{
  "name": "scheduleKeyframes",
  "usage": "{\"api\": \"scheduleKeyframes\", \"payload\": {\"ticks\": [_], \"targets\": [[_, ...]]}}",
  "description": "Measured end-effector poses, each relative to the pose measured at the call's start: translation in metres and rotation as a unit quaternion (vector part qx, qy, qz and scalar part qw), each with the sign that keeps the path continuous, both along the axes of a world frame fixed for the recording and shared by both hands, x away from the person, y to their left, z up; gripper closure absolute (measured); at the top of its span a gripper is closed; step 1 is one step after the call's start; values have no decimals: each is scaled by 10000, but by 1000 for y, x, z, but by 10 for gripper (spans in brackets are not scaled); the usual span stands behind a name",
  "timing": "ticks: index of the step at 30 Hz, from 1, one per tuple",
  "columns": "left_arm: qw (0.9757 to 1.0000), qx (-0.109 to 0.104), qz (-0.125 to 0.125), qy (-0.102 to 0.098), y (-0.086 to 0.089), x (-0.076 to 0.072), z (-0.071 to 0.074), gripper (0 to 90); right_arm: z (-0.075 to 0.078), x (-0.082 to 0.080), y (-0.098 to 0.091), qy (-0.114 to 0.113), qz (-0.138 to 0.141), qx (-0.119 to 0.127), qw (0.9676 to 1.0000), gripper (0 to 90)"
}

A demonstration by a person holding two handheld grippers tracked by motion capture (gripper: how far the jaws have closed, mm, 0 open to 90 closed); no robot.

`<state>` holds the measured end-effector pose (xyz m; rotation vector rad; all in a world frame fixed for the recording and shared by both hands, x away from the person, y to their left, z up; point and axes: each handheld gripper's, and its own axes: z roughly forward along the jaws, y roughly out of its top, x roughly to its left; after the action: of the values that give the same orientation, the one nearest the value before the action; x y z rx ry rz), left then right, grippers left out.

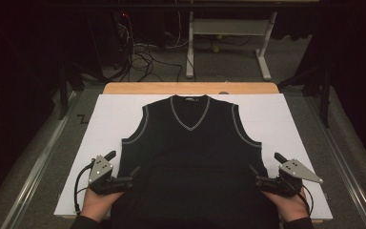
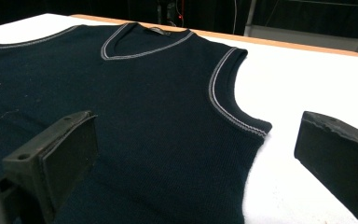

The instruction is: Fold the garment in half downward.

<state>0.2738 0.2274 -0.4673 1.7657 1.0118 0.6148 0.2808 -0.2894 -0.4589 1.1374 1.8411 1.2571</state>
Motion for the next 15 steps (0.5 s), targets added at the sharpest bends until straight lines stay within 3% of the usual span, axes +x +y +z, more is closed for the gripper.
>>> {"api": "scheduleKeyframes", "payload": {"ticks": [15], "targets": [[9992, -293, -203, 182, 1, 5, 0, 0, 0, 2, -1, -54, -19, -7, 10000, 0]]}}
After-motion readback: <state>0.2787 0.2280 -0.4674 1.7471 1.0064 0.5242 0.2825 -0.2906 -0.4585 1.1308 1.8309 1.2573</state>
